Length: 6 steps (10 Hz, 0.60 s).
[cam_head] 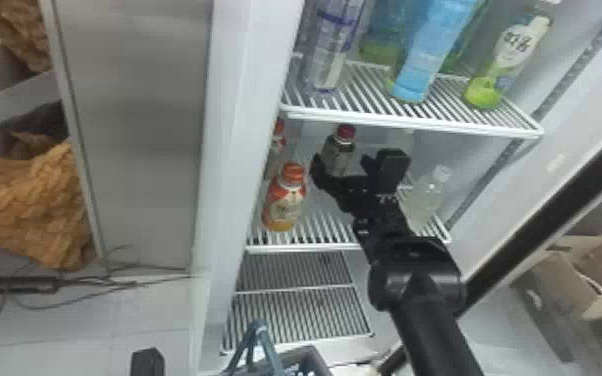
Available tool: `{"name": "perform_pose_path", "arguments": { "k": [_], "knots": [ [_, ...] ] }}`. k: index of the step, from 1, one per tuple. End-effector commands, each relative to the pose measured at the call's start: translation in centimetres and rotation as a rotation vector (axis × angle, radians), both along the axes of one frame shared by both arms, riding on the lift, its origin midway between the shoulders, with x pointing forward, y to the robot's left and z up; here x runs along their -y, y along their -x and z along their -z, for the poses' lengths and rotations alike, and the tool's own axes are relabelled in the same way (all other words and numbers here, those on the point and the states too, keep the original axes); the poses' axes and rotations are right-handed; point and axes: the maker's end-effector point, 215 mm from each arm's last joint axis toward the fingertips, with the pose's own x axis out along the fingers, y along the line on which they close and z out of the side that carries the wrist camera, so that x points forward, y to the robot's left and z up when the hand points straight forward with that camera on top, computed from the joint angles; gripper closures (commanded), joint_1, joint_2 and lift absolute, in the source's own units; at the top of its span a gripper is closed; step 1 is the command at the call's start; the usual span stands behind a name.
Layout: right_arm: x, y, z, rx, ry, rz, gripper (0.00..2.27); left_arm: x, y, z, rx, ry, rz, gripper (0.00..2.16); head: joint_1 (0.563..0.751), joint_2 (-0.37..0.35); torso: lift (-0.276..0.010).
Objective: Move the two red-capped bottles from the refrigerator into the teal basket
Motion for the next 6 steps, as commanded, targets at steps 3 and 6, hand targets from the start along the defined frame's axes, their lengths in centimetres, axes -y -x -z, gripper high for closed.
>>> {"name": "perform_pose_path", "arguments": {
  "k": [3,6],
  "knots": [
    [-0.73,-1.30,0.26,-0.014,-0.033,-0.011,0.00,0.17,0.16,-0.09,0.000,0.001,0.007,1.09,0.695,-0.350,-0.228],
    [-0.33,-1.67,0.21,-0.016,-0.037,0.007,0.00,0.16,0.13,-0.13,0.001,0.001,0.008,1.09,0.695,-0.350,-0.228]
  ]
}}
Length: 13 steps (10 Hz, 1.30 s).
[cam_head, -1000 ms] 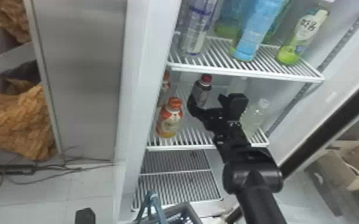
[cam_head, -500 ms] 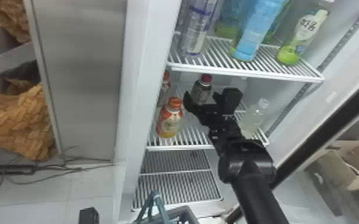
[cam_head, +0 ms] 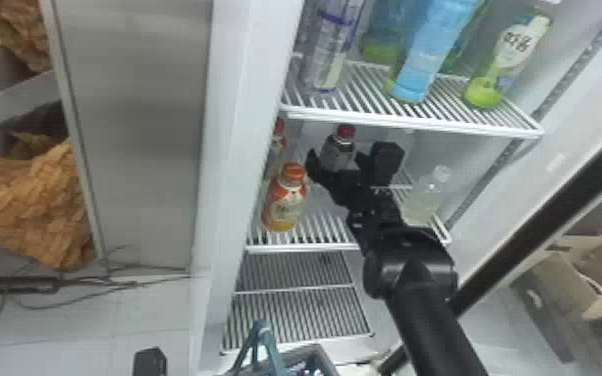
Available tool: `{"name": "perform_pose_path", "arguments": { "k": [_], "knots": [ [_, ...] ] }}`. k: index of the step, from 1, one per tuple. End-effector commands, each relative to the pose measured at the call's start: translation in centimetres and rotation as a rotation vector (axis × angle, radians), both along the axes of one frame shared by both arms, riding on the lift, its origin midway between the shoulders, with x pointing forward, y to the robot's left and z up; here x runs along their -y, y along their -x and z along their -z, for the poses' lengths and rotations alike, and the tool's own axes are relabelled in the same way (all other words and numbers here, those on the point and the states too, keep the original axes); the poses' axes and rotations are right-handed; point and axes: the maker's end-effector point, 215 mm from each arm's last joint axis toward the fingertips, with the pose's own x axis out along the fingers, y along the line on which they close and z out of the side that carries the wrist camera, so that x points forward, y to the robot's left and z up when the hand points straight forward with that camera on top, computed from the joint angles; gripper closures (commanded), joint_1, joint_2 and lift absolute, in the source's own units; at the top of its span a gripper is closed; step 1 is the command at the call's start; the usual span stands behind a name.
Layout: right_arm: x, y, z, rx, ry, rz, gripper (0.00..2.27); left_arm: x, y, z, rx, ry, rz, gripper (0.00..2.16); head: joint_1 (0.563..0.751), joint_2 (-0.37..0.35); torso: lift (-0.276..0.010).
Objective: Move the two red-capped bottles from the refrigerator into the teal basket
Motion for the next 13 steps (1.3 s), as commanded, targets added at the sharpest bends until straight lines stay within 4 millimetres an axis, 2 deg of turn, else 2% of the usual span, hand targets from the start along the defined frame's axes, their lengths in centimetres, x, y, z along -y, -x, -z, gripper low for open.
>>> {"name": "perform_pose_path", "arguments": {
  "k": [1,2,3,4,5,9,11,13],
  "knots": [
    [0.2,-0.2,0.1,-0.004,-0.005,0.004,0.04,0.0,0.0,-0.1,-0.001,0.002,-0.001,1.09,0.695,-0.350,-0.228],
    [0.2,-0.3,0.1,-0.005,-0.013,0.006,0.13,0.0,0.0,-0.1,-0.001,0.002,-0.001,1.09,0.695,-0.350,-0.228],
    [0.3,-0.3,0.3,-0.008,-0.032,0.009,0.33,0.0,0.0,-0.1,-0.001,0.002,-0.001,1.09,0.695,-0.350,-0.228],
    [0.3,-0.3,0.4,-0.009,-0.046,0.011,0.67,0.0,0.0,-0.1,-0.002,0.004,0.001,1.09,0.695,-0.350,-0.228],
    [0.3,-0.3,0.4,-0.008,-0.056,0.011,0.73,0.0,-0.1,-0.1,-0.001,0.003,-0.001,1.09,0.695,-0.350,-0.228],
    [-0.7,1.0,-1.5,0.052,-0.046,-0.026,0.73,-0.1,-0.1,-0.2,-0.009,0.011,-0.009,1.09,0.695,-0.350,-0.228],
    [-1.0,3.4,-3.8,0.101,-0.036,-0.046,0.73,-0.1,-0.2,-0.2,-0.008,0.011,-0.013,1.09,0.695,-0.350,-0.228],
    [-0.7,6.5,-4.6,0.114,-0.033,-0.065,0.72,-0.1,-0.3,-0.3,-0.011,0.014,-0.016,1.09,0.695,-0.350,-0.228]
  ]
}}
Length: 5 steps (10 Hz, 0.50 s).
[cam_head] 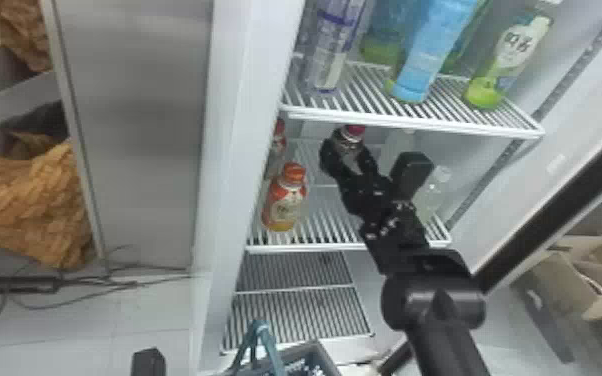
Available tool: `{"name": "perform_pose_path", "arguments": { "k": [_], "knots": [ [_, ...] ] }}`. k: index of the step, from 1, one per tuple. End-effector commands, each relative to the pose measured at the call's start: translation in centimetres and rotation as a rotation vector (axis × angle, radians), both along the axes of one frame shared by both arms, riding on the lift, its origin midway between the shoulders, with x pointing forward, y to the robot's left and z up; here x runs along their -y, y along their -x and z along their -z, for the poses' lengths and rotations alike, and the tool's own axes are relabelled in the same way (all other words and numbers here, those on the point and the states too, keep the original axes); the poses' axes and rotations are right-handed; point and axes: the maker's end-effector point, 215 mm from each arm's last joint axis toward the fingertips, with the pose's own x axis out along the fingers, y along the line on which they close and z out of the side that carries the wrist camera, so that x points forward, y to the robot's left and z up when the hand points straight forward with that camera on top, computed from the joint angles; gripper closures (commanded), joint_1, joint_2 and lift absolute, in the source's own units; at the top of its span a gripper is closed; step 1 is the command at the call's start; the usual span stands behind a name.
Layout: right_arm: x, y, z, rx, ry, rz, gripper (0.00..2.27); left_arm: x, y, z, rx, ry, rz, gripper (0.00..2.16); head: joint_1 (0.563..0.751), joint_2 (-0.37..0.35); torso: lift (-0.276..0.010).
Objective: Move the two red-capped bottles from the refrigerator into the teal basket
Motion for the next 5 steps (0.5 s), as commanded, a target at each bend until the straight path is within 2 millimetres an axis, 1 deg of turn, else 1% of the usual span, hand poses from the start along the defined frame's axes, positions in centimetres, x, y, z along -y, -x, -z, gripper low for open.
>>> {"name": "perform_pose_path", "arguments": {
  "k": [1,2,3,4,5],
  "knots": [
    [0.5,2.6,-0.1,-0.001,-0.008,-0.006,0.72,0.0,0.0,0.0,0.000,0.000,-0.001,1.09,0.695,-0.350,-0.228],
    [0.3,4.2,-0.1,-0.006,-0.014,-0.011,0.72,0.0,0.0,0.0,0.000,0.000,-0.001,1.09,0.695,-0.350,-0.228],
    [0.6,5.5,0.2,-0.016,-0.014,-0.011,0.72,0.0,0.0,0.0,0.000,0.000,-0.001,1.09,0.695,-0.350,-0.228],
    [0.4,6.5,0.2,-0.020,-0.023,-0.023,0.72,0.1,0.1,0.0,-0.004,0.003,-0.001,1.09,0.695,-0.350,-0.228],
    [-0.2,7.6,-0.5,-0.014,-0.011,-0.038,0.72,0.0,0.0,0.1,-0.002,-0.001,-0.003,1.09,0.695,-0.350,-0.228]
  ]
}}
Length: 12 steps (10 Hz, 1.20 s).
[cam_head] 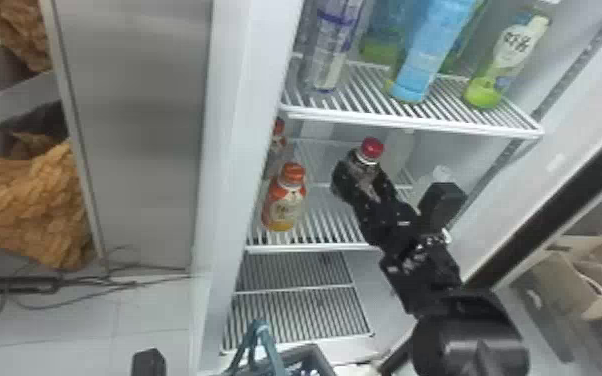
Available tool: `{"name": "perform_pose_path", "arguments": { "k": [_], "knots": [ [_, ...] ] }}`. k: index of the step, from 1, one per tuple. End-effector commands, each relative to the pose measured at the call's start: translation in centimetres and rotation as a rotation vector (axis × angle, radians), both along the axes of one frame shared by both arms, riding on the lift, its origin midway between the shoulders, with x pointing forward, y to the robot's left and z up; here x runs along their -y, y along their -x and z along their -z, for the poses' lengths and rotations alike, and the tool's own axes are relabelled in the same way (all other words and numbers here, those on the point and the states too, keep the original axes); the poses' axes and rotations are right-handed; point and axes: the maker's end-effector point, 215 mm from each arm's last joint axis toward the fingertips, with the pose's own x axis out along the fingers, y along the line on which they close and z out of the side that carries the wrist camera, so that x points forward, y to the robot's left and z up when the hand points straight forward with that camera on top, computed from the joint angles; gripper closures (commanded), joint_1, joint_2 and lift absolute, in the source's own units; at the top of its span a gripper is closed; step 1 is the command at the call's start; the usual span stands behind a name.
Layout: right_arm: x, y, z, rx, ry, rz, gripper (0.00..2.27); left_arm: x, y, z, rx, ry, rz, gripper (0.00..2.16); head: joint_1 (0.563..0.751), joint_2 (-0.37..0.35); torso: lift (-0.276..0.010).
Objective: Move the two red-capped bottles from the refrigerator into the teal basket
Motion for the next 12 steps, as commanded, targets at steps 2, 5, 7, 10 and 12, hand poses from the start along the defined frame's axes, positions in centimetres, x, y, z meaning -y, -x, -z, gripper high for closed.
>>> {"name": "perform_pose_path", "arguments": {
  "k": [2,5,7,10,12],
  "knots": [
    [-1.6,3.2,-1.0,-0.006,0.010,-0.037,0.69,0.1,0.0,0.1,0.003,-0.003,-0.002,1.09,0.695,-0.350,-0.228],
    [-0.3,7.1,-0.6,-0.047,0.020,-0.020,0.69,0.0,-0.2,0.2,0.007,-0.006,-0.010,1.09,0.695,-0.350,-0.228],
    [-0.2,9.8,-0.4,-0.088,0.029,-0.027,0.69,-0.1,-0.4,0.3,0.007,-0.008,-0.014,1.09,0.695,-0.350,-0.228],
    [-0.8,12.0,0.7,-0.150,0.019,-0.060,0.69,-0.2,-0.7,0.7,0.002,-0.013,-0.032,1.09,0.695,-0.350,-0.228],
    [-2.4,13.2,0.8,-0.188,0.001,-0.110,0.69,-0.4,-1.0,0.8,0.003,-0.015,-0.040,1.09,0.695,-0.350,-0.228]
  ]
}}
